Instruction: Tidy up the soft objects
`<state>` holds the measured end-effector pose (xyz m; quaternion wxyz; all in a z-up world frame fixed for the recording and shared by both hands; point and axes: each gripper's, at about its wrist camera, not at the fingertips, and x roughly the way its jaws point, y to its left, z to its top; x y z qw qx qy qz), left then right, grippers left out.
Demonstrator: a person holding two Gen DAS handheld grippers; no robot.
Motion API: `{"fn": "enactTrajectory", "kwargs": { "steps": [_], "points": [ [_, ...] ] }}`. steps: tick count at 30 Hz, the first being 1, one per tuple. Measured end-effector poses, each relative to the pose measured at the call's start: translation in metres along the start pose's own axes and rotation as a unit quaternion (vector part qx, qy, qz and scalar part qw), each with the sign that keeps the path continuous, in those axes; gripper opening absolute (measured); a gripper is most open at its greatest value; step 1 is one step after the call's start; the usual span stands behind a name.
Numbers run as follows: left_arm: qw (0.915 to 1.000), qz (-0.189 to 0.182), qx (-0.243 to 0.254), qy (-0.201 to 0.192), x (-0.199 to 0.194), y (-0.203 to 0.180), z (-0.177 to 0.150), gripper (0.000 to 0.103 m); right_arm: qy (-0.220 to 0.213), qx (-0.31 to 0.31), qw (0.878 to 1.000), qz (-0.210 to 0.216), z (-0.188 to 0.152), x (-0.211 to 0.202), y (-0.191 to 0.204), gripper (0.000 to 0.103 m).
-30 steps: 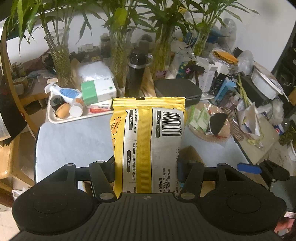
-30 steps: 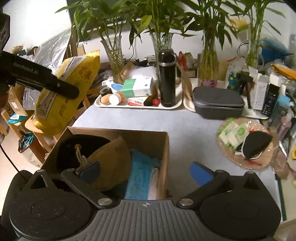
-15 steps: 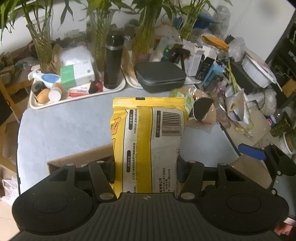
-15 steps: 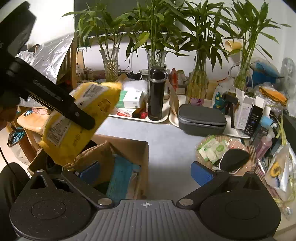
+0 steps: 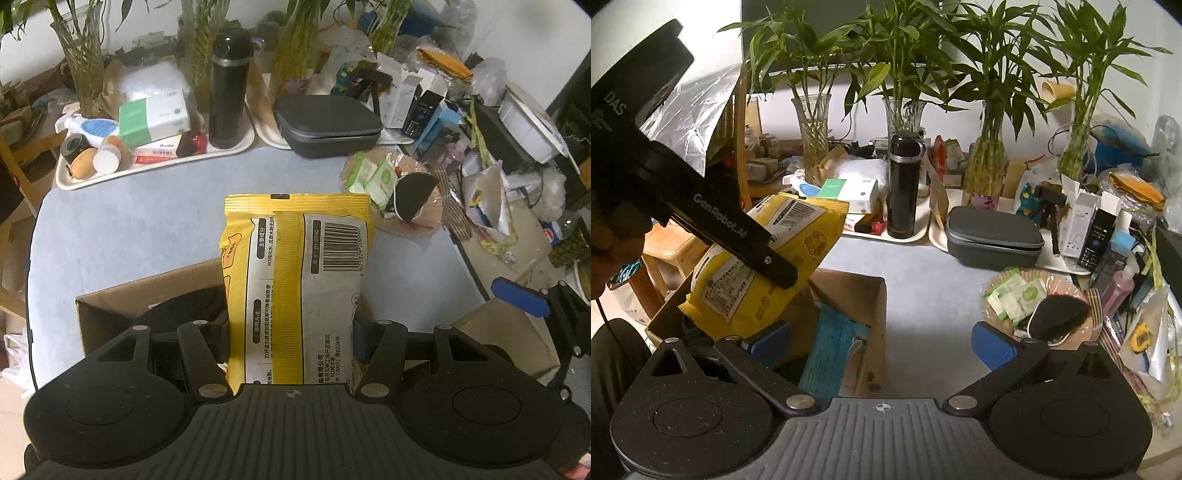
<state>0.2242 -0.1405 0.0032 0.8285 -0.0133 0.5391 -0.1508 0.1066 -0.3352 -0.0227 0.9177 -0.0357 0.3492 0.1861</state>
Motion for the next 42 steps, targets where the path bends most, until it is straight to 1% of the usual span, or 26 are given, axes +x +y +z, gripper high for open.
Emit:
{"fn": "enactTrajectory", "kwargs": {
  "steps": [3,5,7,9,13,17,21,24,26,29,32,35,42],
  "points": [
    [0.9997,-0.011,-0.008,0.020,0.005,0.000,0.004,0.058,0.001,-0.004,1.000,0.001,-0.001,0.000,0.002,0.103],
    [0.9993,-0.019,-0.017,0.027,0.009,0.002,0.004,0.061,0.002,-0.005,1.000,-0.001,-0.001,0.001,0.003,0.103],
    [0.9991,-0.029,-0.027,0.014,0.007,0.005,0.003,0.076,0.003,-0.004,1.000,-0.002,-0.002,0.001,0.003,0.103],
    [0.9988,-0.038,-0.031,0.002,0.003,0.006,0.002,0.083,0.005,-0.003,1.000,-0.001,-0.002,0.001,0.002,0.103],
    [0.9987,-0.042,-0.018,-0.024,-0.012,0.010,0.000,0.083,0.008,-0.003,1.000,-0.004,-0.003,0.002,0.001,0.103],
    [0.9979,-0.020,-0.002,-0.062,-0.031,0.020,-0.006,0.083,0.012,0.001,1.000,-0.005,-0.004,0.003,-0.001,0.103],
    [0.9958,-0.004,-0.006,-0.092,-0.049,0.041,-0.012,0.083,0.018,0.003,1.000,-0.002,-0.005,0.005,-0.002,0.103],
    [0.9941,0.003,-0.010,-0.108,-0.057,0.059,-0.017,0.083,0.024,0.007,1.000,0.003,-0.005,0.009,-0.002,0.103],
    [0.9928,0.015,-0.012,-0.118,-0.060,0.071,-0.023,0.083,0.028,0.011,1.000,0.005,-0.006,0.012,-0.001,0.103],
    [0.9922,0.024,-0.017,-0.121,-0.060,0.086,-0.031,0.083,0.036,0.015,0.999,0.006,-0.006,0.018,0.001,0.103],
    [0.9920,0.024,-0.025,-0.121,-0.057,0.102,-0.041,0.083,0.047,0.027,0.998,0.013,-0.007,0.024,0.002,0.103],
    [0.9925,0.019,-0.037,-0.115,-0.049,0.117,-0.051,0.083,0.060,0.041,0.997,0.025,-0.009,0.033,0.003,0.103],
    [0.9925,0.000,-0.060,-0.107,-0.034,0.145,-0.070,0.083,0.075,0.049,0.996,0.029,-0.009,0.049,0.006,0.103]
  ]
}}
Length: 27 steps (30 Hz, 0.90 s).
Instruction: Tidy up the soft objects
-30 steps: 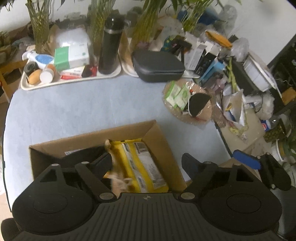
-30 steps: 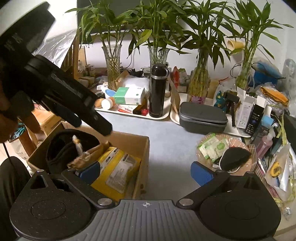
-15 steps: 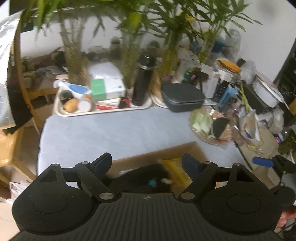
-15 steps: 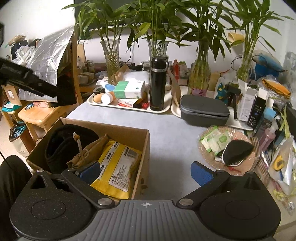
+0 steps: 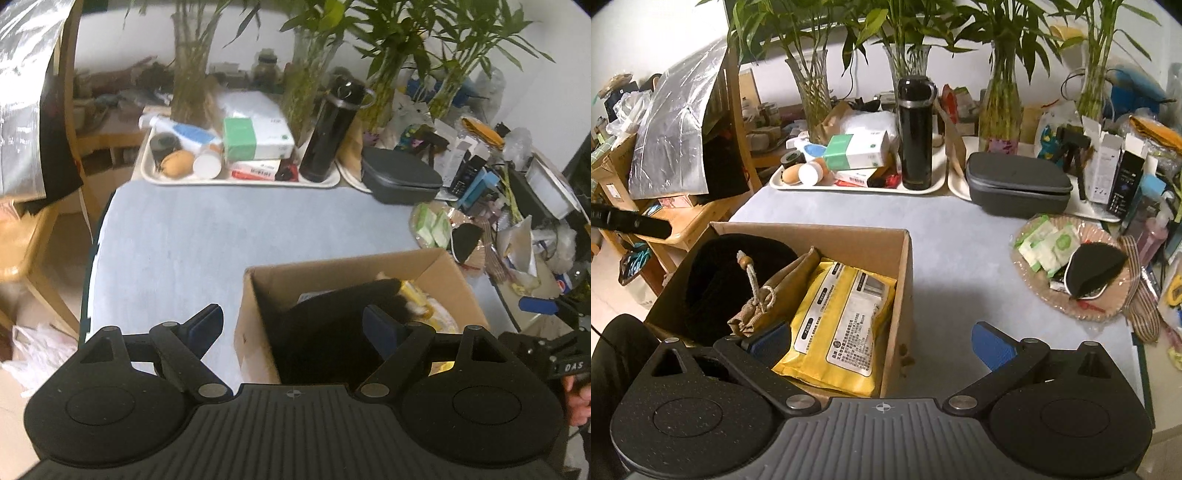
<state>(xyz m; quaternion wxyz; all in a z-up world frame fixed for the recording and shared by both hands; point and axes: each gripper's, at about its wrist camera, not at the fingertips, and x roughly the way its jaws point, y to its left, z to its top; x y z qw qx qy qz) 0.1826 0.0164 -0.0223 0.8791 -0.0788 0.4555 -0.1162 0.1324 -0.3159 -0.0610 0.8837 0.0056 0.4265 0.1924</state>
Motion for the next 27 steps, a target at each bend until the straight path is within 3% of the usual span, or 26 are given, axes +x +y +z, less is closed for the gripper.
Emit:
{"fn": "enactTrajectory", "kwargs": {
  "steps": [17,27],
  "points": [
    [0.9920,-0.056,-0.107,0.034,0.040,0.056,0.021,0.083,0.065,0.061,0.996,0.024,0.039,0.064,-0.026,0.103],
    [0.9763,-0.103,-0.164,0.096,0.079,0.085,0.035,0.082,0.105,0.085,0.988,0.068,0.083,0.106,-0.049,0.103]
  ]
}}
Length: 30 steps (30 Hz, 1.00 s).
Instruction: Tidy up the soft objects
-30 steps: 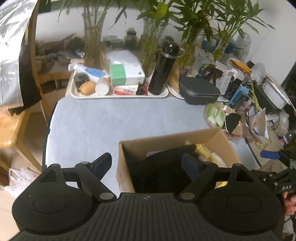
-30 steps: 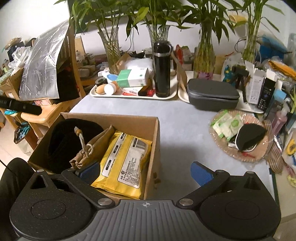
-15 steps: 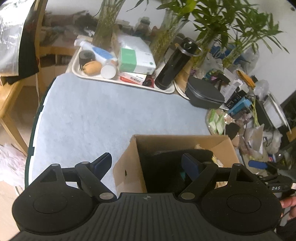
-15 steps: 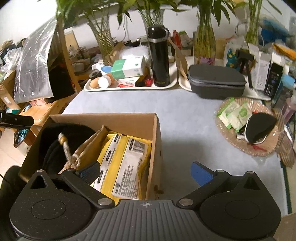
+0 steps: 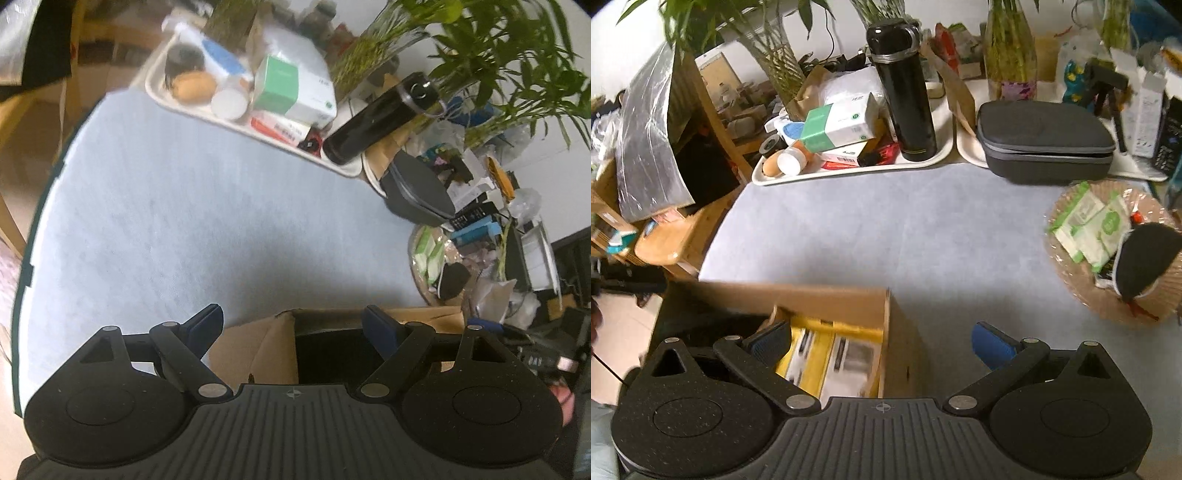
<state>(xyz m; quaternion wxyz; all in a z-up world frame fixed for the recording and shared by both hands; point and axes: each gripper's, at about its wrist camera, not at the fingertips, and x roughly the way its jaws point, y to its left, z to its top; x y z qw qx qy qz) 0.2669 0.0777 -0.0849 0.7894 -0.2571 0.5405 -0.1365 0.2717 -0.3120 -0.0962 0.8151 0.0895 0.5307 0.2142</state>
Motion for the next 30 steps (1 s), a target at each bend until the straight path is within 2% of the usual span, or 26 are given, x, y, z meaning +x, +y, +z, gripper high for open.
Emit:
{"fn": "enactTrajectory", "kwargs": {
  "steps": [3,6,13,17,22,30],
  "points": [
    [0.9989,-0.021,-0.009,0.040,0.014,0.009,0.006,0.081,0.025,0.014,0.999,0.015,0.011,0.015,-0.009,0.103],
    [0.9966,-0.035,-0.025,0.070,0.026,0.020,0.009,0.074,0.056,0.032,0.997,0.035,0.019,0.032,-0.019,0.103],
    [0.9894,-0.066,-0.034,0.125,0.052,0.023,0.017,0.073,0.113,0.095,0.985,0.091,0.021,0.059,-0.034,0.103],
    [0.9900,-0.069,-0.020,0.121,0.057,0.019,0.024,0.072,0.132,0.121,0.975,0.131,0.013,0.062,-0.033,0.103],
    [0.9907,-0.060,-0.003,0.122,0.061,0.010,0.030,0.072,0.141,0.125,0.974,0.126,0.011,0.061,-0.036,0.103],
    [0.9917,-0.016,0.019,0.126,0.062,-0.002,0.030,0.073,0.127,0.123,0.979,0.103,0.014,0.056,-0.045,0.103]
  ]
}}
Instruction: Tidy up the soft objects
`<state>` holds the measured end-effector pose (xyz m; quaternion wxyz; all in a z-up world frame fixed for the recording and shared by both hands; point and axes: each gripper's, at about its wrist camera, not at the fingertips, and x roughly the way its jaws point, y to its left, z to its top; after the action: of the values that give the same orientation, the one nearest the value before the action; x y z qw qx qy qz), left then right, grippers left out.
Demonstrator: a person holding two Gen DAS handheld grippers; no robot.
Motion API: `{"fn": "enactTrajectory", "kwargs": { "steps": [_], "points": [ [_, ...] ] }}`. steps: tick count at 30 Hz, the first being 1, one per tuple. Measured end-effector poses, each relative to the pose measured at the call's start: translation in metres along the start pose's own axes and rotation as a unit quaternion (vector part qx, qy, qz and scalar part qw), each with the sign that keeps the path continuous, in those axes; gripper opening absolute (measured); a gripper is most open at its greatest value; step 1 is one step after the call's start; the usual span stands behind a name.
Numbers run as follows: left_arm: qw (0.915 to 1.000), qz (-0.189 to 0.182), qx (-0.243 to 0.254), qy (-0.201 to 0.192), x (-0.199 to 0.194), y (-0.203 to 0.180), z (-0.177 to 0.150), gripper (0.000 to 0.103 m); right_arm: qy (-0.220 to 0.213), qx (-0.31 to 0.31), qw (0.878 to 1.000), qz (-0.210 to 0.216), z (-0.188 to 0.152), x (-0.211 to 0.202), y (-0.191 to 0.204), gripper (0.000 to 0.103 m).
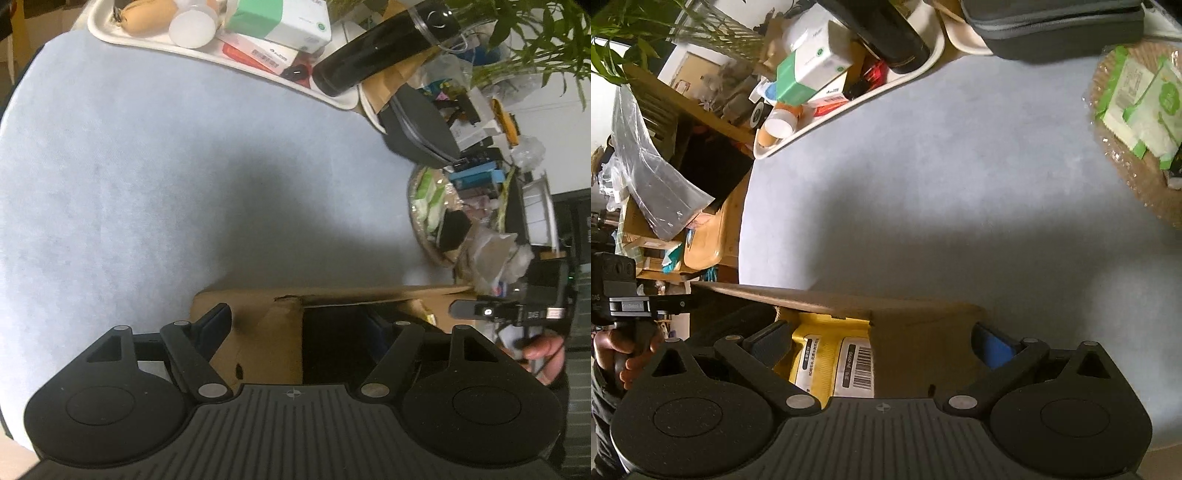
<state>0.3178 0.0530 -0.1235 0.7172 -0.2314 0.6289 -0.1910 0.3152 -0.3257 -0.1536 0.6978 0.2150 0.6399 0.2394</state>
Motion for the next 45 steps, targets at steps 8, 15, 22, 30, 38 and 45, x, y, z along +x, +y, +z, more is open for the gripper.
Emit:
{"fn": "enactTrajectory", "kwargs": {
  "steps": [8,15,22,30,38,45],
  "points": [
    [0.9950,0.084,0.043,-0.035,-0.017,-0.021,-0.012,0.074,-0.046,-0.046,0.996,-0.056,-0.012,-0.024,0.023,0.103],
    [0.9805,0.152,0.093,-0.081,-0.036,-0.051,-0.031,0.074,-0.091,-0.096,0.984,-0.120,-0.037,-0.041,0.051,0.103],
    [0.9575,0.218,0.134,-0.134,-0.053,-0.084,-0.057,0.075,-0.131,-0.148,0.963,-0.181,-0.067,-0.055,0.081,0.103],
    [0.9320,0.259,0.171,-0.187,-0.062,-0.114,-0.098,0.082,-0.176,-0.191,0.940,-0.222,-0.109,-0.066,0.108,0.103],
    [0.9141,0.275,0.186,-0.233,-0.063,-0.133,-0.137,0.084,-0.218,-0.216,0.923,-0.230,-0.152,-0.074,0.120,0.103],
    [0.9104,0.261,0.160,-0.278,-0.065,-0.137,-0.165,0.090,-0.248,-0.222,0.914,-0.231,-0.185,-0.073,0.121,0.103]
  ]
}}
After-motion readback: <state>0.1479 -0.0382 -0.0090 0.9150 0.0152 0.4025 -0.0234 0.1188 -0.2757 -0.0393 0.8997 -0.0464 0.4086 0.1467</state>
